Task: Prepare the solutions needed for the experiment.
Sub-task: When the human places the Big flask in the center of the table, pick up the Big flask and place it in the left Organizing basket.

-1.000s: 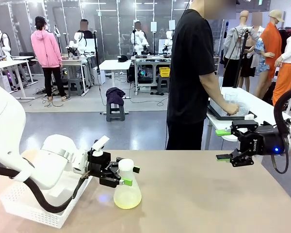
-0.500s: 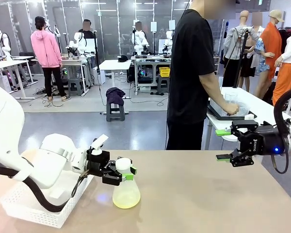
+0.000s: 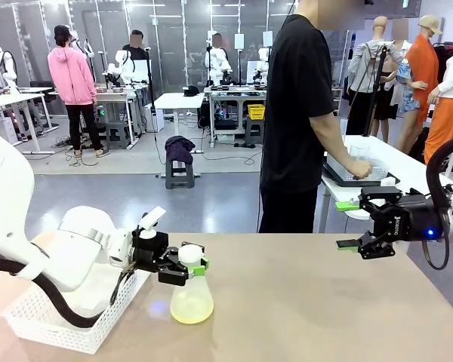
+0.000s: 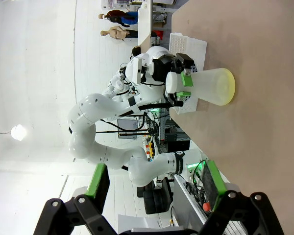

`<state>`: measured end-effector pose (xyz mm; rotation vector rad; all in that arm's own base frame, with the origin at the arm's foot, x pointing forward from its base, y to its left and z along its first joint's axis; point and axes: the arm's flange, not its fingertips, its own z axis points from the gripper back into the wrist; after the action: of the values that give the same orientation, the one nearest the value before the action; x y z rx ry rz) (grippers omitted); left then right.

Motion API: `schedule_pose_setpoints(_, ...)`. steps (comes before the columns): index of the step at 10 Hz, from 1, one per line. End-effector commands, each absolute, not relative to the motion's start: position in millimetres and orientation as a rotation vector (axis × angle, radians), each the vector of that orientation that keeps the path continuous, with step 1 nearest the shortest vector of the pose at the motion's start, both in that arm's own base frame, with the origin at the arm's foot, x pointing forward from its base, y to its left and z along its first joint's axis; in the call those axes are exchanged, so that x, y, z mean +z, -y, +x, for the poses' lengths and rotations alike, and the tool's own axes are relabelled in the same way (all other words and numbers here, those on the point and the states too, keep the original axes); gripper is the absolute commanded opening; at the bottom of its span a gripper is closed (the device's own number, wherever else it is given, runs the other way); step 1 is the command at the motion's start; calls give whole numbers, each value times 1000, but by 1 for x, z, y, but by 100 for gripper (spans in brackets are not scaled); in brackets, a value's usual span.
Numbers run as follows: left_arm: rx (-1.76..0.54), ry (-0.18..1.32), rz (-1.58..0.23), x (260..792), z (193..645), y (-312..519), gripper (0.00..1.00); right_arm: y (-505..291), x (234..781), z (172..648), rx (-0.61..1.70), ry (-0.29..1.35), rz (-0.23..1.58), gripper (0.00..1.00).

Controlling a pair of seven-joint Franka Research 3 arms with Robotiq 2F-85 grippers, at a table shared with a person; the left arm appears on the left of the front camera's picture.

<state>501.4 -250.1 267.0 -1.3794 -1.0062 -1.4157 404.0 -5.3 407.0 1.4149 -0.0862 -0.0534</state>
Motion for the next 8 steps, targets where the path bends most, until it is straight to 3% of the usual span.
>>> schedule_pose_setpoints(1, -1419, 987, -1346, 283, 491, 231, 0, 6, 407, 403, -39, 93, 1420, 96)
schedule_pose_setpoints(8, -1517, 1124, -1194, 377, 469, 152, 0, 6, 407, 403, -39, 93, 1420, 96)
